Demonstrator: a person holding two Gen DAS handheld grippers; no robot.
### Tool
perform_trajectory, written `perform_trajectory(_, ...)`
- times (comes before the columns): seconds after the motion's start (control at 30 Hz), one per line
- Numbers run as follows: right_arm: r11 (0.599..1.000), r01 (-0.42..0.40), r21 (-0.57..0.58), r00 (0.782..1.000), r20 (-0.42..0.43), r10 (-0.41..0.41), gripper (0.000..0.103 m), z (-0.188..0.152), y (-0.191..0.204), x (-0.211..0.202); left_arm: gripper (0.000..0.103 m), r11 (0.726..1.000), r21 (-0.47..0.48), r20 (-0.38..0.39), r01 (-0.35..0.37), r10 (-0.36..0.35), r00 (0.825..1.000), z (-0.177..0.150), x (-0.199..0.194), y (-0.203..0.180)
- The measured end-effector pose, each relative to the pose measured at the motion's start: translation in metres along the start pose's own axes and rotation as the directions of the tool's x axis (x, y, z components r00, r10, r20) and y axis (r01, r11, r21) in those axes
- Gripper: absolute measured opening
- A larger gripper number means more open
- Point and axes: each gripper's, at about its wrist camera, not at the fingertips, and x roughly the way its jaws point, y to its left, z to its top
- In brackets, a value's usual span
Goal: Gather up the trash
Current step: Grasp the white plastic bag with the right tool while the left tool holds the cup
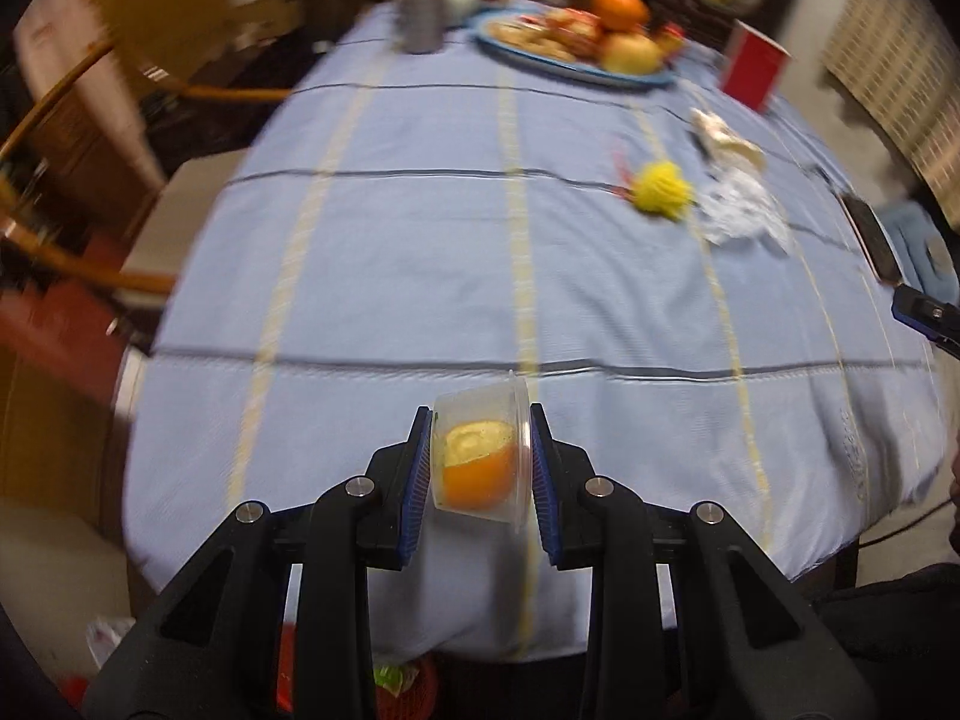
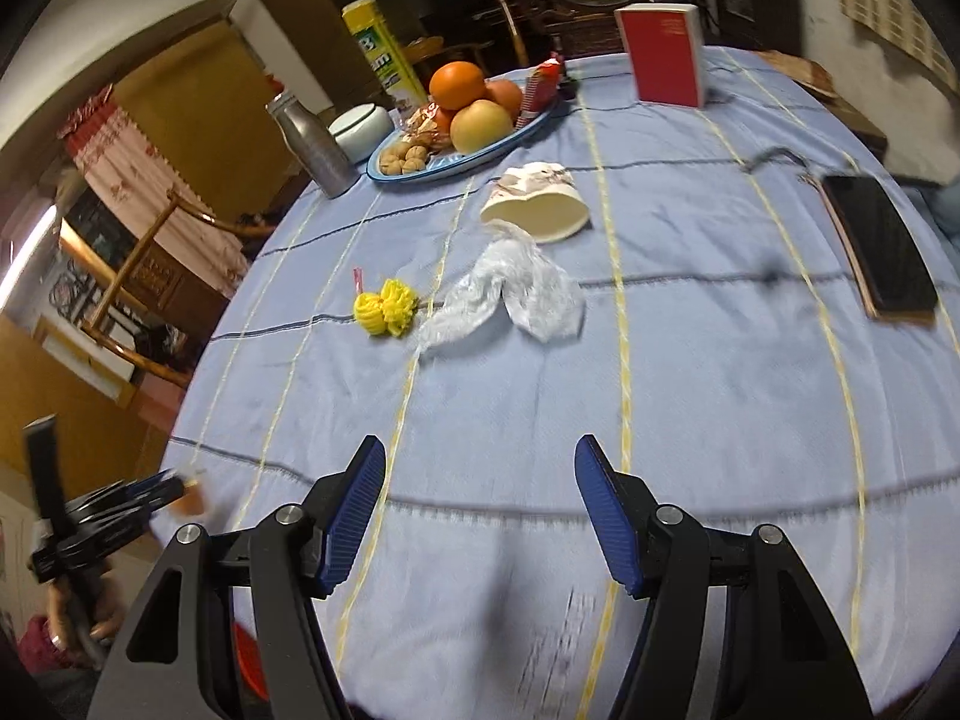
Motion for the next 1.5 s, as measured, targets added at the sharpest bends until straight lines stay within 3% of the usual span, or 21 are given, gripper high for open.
perform_trajectory(0.13, 0.999, 0.028, -0.026, 1.0, 0.009, -0.028, 0.065, 0.031, 0.003, 0.024, 0.031, 0.992, -0.118, 0.025, -0.038, 0.042, 0.999, -0.014, -0.022, 0.032)
perform_trajectory(0.37, 0.998, 0.026, -0.053, 1.0, 0.017, -0.025, 0.069, 0.079, 0.01, 0.07, 0.031, 0.945, -0.3, 0.043, -0.129, 0.148, 0.988, -0.048, -0.055, 0.061)
perform_trajectory(0.73, 0.989, 0.081, -0.122, 0.993, -0.08, -0.091, 0.069, 0.092, 0.001, 0.147, 0.031, 0.849, -0.466, -0.029, -0.249, 0.266, 0.963, -0.102, -0.085, 0.058)
perform_trajectory(0.77, 0.989, 0.081, -0.124, 0.992, -0.084, -0.091, 0.062, 0.091, 0.0, 0.15, 0.031, 0.845, -0.471, -0.036, -0.254, 0.269, 0.962, -0.105, -0.086, 0.057)
perform_trajectory(0.8, 0.989, 0.074, -0.132, 0.992, -0.093, -0.087, 0.038, 0.089, -0.001, 0.153, 0.031, 0.842, -0.475, -0.038, -0.254, 0.268, 0.963, -0.106, -0.087, 0.056)
perform_trajectory(0.87, 0.991, 0.034, -0.128, 0.992, -0.119, -0.05, 0.011, 0.087, -0.002, 0.153, 0.031, 0.843, -0.475, -0.038, -0.25, 0.265, 0.964, -0.105, -0.086, 0.055)
perform_trajectory(0.93, 0.995, -0.024, -0.093, 0.996, -0.085, 0.016, 0.011, 0.089, -0.003, 0.133, 0.031, 0.854, -0.464, -0.019, -0.237, 0.258, 0.966, -0.097, -0.085, 0.051)
perform_trajectory(1.0, 0.989, -0.072, -0.131, 0.997, 0.012, 0.074, 0.011, 0.099, 0.007, 0.09, 0.031, 0.868, -0.448, 0.004, -0.215, 0.243, 0.97, -0.087, -0.083, 0.048)
perform_trajectory(1.17, 0.969, -0.09, -0.232, 0.975, 0.178, 0.133, 0.011, 0.113, 0.024, -0.005, 0.031, 0.928, -0.358, 0.081, -0.104, 0.142, 0.987, -0.036, -0.064, 0.031)
perform_trajectory(1.33, 0.977, -0.055, -0.205, 0.961, 0.256, 0.107, 0.011, 0.094, 0.013, -0.064, 0.031, 0.982, -0.186, 0.148, 0.022, 0.006, 0.989, 0.022, -0.042, -0.014)
perform_trajectory(1.5, 0.992, 0.01, -0.123, 0.967, 0.254, 0.022, 0.011, 0.054, -0.017, -0.092, 0.032, 0.992, -0.018, 0.159, 0.127, -0.123, 0.98, 0.058, -0.022, -0.071)
